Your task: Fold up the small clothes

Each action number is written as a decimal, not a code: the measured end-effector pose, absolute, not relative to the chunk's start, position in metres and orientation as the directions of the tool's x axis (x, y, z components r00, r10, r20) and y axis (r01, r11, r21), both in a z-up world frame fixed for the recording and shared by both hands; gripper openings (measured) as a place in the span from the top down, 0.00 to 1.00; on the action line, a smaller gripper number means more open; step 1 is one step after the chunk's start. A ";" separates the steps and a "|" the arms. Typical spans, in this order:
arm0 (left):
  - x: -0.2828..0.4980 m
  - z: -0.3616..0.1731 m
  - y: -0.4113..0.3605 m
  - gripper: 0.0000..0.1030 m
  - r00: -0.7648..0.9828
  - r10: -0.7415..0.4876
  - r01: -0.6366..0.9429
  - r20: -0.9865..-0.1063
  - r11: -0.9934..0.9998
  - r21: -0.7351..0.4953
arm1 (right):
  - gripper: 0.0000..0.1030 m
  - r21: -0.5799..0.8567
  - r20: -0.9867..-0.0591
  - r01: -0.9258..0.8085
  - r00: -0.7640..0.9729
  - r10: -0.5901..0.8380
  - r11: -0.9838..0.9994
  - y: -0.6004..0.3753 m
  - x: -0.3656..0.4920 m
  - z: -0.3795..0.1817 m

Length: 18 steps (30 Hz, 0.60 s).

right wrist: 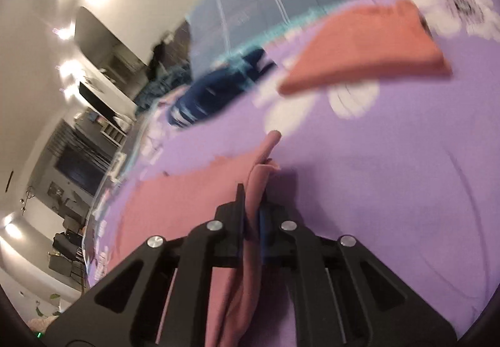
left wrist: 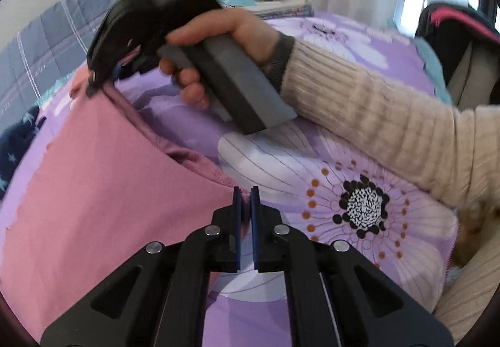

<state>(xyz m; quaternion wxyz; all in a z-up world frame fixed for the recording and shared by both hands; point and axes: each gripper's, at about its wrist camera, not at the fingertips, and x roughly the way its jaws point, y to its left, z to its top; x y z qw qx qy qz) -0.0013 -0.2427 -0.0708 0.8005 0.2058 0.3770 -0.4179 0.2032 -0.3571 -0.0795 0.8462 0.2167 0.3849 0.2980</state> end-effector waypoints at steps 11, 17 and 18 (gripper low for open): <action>-0.010 -0.092 -0.251 0.95 0.371 -0.481 0.834 -0.794 0.548 0.058 | 0.98 0.672 -0.553 -0.136 0.561 0.616 0.728 -0.389 0.224 -0.118; -0.008 -0.090 -0.246 0.85 0.386 -0.481 0.824 -0.787 0.563 0.061 | 0.98 0.631 -0.575 -0.101 0.605 0.551 0.770 -0.385 0.220 -0.111; -0.008 -0.088 -0.246 0.83 0.392 -0.481 0.819 -0.784 0.571 0.059 | 0.94 0.623 -0.588 -0.023 0.645 0.488 0.782 -0.395 0.214 -0.105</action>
